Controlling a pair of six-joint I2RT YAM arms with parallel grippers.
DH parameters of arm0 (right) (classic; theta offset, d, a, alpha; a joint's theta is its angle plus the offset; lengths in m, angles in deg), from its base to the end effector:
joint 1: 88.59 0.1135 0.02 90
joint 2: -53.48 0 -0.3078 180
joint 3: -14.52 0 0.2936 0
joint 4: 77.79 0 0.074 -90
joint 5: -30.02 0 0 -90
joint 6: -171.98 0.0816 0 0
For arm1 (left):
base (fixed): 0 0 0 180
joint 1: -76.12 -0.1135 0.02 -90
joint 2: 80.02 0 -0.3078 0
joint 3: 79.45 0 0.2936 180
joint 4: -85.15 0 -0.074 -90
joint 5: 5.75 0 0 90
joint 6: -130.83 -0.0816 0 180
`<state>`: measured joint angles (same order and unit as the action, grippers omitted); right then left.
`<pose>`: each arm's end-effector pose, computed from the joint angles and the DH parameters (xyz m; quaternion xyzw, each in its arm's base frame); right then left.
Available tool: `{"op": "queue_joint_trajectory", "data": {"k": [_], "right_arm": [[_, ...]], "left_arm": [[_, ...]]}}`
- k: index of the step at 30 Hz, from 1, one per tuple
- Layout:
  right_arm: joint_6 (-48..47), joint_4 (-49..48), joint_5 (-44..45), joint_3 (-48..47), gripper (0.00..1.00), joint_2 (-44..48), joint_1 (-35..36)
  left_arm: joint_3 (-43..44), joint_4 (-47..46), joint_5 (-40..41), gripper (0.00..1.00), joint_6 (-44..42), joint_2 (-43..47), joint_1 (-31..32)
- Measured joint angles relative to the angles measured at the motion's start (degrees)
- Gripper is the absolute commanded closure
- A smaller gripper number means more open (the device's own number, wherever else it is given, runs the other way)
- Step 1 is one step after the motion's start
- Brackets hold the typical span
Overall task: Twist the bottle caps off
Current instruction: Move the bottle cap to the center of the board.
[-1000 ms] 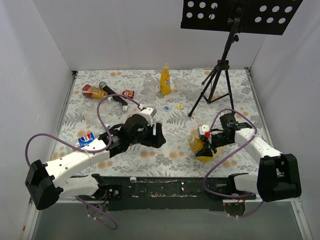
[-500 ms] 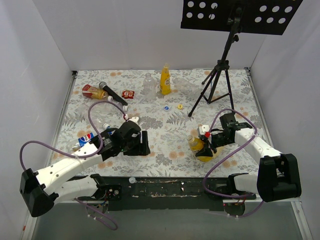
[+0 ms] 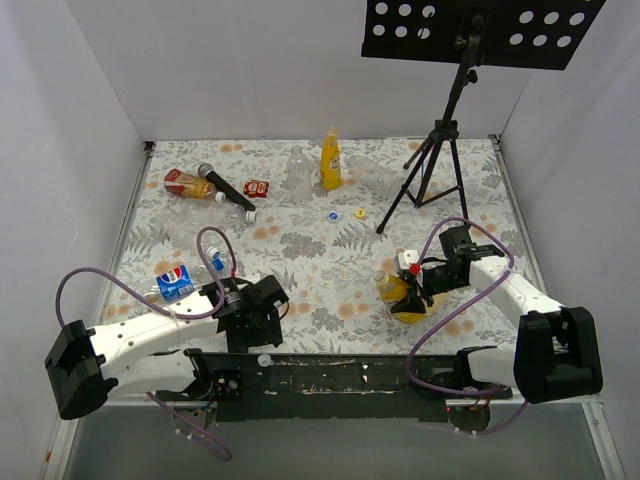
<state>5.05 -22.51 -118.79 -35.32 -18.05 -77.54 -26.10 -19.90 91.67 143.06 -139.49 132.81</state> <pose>0.2040 0.1110 0.1837 -0.6412 0.5840 0.3556 0.3482 0.1074 -0.1443 0.1943 -0.3897 0.9154 -0.0646 0.0776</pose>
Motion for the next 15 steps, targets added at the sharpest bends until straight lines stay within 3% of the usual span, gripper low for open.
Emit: {"op": "queue_joint_trajectory", "data": {"k": [15], "right_arm": [[0.00,0.00,0.00,0.00,0.99,0.00,0.00]], "left_arm": [[-8.24,-9.70,0.28,0.46,5.55,-8.39,0.83]]}}
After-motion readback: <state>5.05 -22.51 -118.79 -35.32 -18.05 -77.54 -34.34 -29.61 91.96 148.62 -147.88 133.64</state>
